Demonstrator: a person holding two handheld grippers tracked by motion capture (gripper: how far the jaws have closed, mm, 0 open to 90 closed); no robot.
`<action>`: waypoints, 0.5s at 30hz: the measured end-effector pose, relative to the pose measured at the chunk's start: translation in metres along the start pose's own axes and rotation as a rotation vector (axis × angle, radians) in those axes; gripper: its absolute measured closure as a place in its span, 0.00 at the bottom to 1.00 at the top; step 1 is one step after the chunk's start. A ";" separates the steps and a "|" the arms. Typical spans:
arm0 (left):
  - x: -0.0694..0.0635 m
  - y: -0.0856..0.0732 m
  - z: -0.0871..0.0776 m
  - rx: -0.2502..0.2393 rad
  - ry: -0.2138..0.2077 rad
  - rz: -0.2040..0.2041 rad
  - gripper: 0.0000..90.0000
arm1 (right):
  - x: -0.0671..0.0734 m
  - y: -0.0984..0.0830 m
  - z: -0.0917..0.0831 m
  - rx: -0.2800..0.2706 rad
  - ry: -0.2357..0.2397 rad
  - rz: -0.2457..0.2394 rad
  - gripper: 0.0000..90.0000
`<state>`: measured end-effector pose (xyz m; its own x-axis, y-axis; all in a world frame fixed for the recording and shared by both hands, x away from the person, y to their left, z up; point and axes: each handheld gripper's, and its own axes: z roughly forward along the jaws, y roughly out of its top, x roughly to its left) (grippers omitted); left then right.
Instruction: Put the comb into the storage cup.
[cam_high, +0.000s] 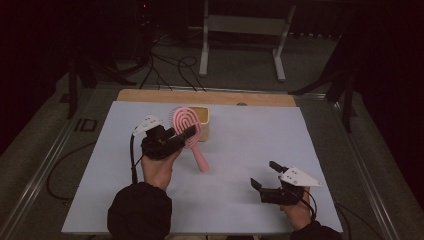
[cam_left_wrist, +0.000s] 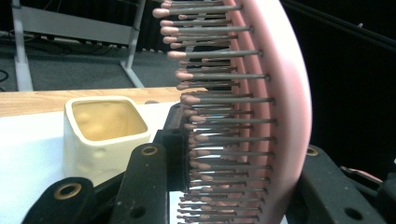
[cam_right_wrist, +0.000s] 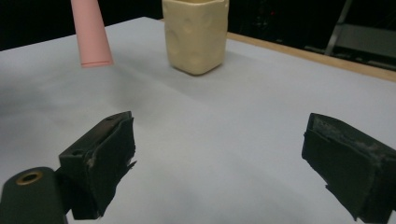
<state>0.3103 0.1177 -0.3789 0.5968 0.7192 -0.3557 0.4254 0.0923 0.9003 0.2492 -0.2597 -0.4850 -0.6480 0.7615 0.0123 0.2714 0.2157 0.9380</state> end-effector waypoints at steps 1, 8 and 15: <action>0.000 0.000 -0.001 -0.005 -0.001 0.001 0.72 | 0.000 -0.002 -0.002 -0.016 -0.014 -0.010 0.10; 0.001 0.002 -0.005 -0.016 0.005 0.017 0.72 | 0.000 -0.012 -0.005 -0.024 -0.042 -0.013 0.10; 0.002 0.005 -0.009 -0.028 0.007 0.018 0.72 | -0.001 -0.014 -0.003 -0.031 -0.035 0.000 0.10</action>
<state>0.3076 0.1261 -0.3725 0.5991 0.7258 -0.3380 0.3953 0.0990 0.9132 0.2436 -0.2650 -0.4974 -0.6223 0.7828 0.0005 0.2488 0.1972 0.9483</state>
